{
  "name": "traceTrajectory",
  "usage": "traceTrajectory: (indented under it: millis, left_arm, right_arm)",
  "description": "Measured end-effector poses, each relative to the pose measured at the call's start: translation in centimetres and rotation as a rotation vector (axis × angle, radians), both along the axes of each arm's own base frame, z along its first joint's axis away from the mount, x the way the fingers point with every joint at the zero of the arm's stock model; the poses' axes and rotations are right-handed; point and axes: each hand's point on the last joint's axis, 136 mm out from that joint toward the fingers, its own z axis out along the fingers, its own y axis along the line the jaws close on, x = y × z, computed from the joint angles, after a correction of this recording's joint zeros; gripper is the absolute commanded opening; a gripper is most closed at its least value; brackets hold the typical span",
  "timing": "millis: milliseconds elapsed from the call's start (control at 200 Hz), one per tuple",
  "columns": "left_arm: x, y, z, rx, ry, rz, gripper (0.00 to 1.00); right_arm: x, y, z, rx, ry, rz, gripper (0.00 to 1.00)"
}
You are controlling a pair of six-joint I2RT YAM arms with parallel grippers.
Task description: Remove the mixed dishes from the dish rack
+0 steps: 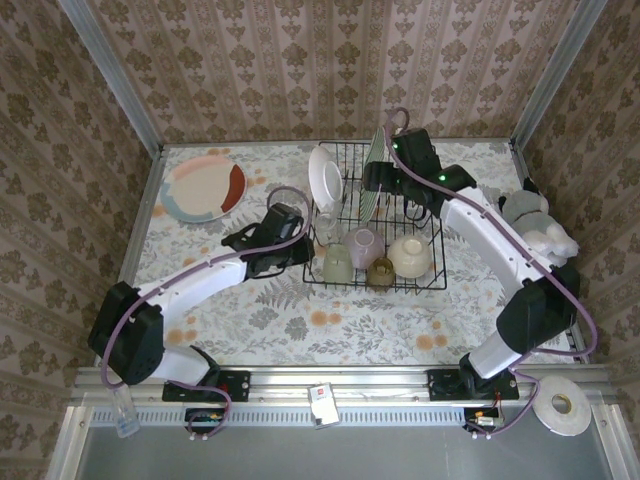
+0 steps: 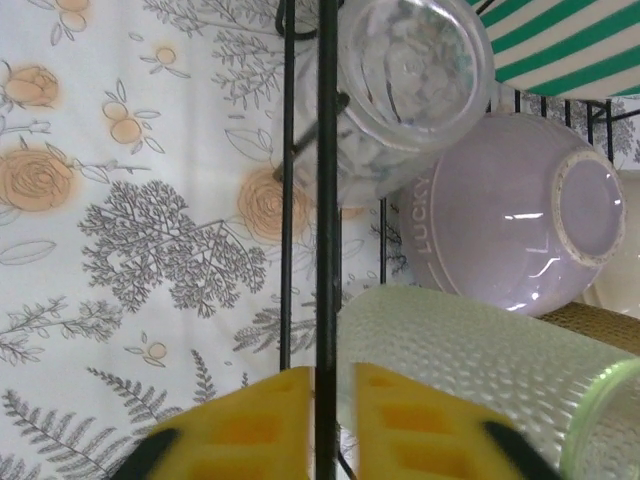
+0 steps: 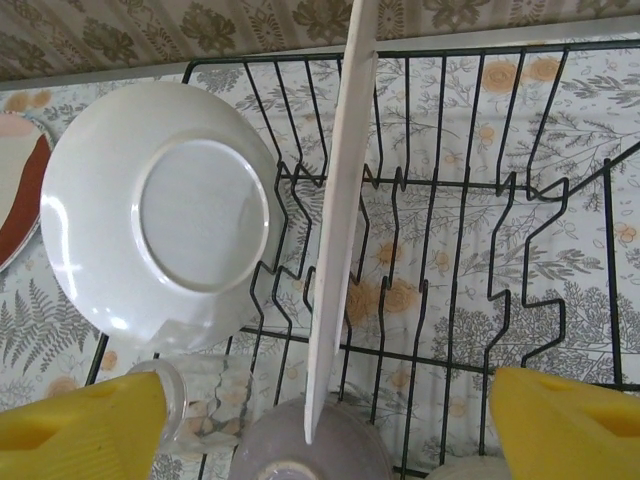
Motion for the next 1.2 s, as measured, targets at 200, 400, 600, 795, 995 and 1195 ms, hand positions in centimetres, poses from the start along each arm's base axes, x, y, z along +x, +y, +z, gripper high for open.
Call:
traceTrajectory:
  millis: [200, 400, 600, 795, 995, 1195]
  left_arm:
    - [-0.8, 2.4, 1.2, 0.041, -0.035, 0.038, 0.92]
    - [-0.2, 6.4, 6.8, 0.029, -0.208, 0.082, 1.00]
    - [-0.2, 9.6, 12.8, -0.061, -0.400, 0.070, 1.00]
    - [-2.0, 11.1, 17.2, -0.121, -0.556, 0.011, 1.00]
    - [-2.6, 12.2, 17.8, -0.112, -0.589, -0.005, 1.00]
    - [-3.3, 12.2, 17.0, -0.087, -0.566, -0.050, 1.00]
  right_arm:
    - [1.0, 0.0, 0.1, -0.019, -0.007, -0.015, 0.68]
    - [2.3, 0.0, 0.0, -0.046, -0.009, -0.032, 0.56]
    - [3.5, 0.2, -0.8, -0.070, 0.000, -0.040, 0.45]
    - [4.3, 0.2, -1.3, -0.089, 0.010, -0.055, 0.32]
    - [4.4, 0.2, -1.9, -0.138, 0.009, -0.081, 0.25]
    - [4.3, 1.0, -1.5, -0.156, -0.010, -0.097, 0.13]
